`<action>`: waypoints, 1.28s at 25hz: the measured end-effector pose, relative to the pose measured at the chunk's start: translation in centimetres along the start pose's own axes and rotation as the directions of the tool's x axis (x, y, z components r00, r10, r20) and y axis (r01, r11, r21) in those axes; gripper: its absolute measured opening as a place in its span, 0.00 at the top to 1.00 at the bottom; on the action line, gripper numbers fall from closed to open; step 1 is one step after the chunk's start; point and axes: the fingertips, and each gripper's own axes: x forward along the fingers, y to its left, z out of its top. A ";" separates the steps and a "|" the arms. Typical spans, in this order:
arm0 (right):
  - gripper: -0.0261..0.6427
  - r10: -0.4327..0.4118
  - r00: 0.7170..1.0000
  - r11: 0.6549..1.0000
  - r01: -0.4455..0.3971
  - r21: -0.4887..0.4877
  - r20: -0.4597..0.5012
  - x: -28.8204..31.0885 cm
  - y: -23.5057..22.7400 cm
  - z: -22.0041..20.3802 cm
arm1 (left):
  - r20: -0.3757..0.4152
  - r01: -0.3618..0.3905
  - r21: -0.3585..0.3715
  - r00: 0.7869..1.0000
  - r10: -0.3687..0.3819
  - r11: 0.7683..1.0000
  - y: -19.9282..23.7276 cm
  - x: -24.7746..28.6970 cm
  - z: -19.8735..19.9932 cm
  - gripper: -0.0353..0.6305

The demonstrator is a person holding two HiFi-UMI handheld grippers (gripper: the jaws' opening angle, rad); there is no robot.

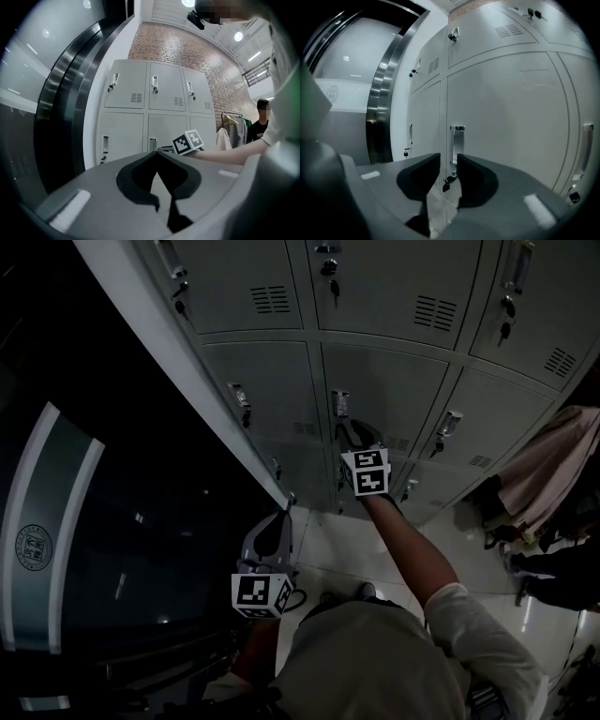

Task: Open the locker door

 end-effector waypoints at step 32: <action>0.87 -0.099 0.994 0.995 0.098 -0.025 -0.041 7.9 -0.7 -1.1 | -0.052 -0.012 -0.014 0.999 0.011 1.000 4.1 0.2 -3.5 0.85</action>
